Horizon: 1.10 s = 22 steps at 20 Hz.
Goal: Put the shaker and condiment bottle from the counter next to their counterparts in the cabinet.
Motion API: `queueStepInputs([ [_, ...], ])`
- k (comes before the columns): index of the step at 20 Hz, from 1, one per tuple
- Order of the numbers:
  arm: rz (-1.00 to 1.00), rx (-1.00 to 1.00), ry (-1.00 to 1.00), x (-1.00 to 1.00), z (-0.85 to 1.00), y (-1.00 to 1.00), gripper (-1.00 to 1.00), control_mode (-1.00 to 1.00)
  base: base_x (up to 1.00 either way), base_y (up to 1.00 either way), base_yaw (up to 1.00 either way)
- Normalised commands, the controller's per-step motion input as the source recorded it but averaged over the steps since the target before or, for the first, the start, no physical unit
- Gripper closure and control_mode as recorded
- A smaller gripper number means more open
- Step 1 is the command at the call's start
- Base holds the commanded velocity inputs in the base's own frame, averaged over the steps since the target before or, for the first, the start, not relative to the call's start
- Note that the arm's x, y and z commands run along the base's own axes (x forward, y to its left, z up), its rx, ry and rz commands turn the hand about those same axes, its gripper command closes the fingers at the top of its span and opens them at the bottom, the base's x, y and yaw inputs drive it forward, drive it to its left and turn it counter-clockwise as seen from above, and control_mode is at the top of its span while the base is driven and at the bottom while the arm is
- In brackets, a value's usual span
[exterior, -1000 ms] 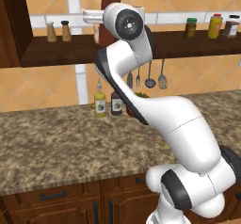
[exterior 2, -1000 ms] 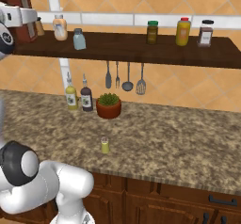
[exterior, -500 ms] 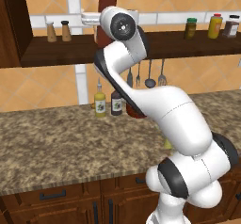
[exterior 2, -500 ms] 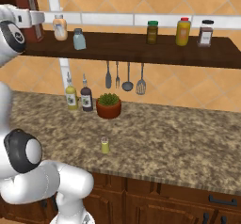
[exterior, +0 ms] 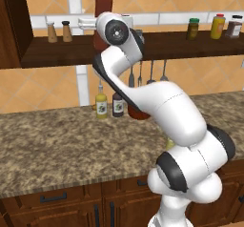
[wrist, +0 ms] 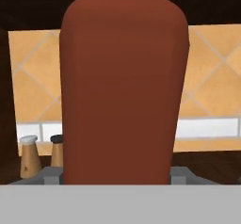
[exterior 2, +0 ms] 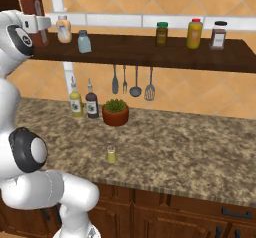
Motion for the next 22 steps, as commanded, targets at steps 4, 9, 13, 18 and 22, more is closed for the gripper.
queueStepInputs([
  [4, 0.00, 0.00, 0.00, 0.42, -0.02, 0.03, 1.00, -1.00, 0.00, 0.00, 0.00],
  [9, 0.00, 0.00, 0.00, 0.35, -0.15, 0.06, 1.00, -1.00, 0.00, 0.00, 0.00],
  [13, 0.00, 0.00, 0.00, 0.31, -0.20, 0.10, 1.00, -1.00, 0.00, 0.00, 0.00],
  [18, 0.00, 0.00, 0.00, 0.39, -0.06, 0.08, 1.00, -1.00, 0.00, 0.00, 0.00],
  [22, 0.00, 0.00, 0.00, 0.33, -0.10, 0.12, 1.00, -1.00, 0.00, 0.00, 0.00],
])
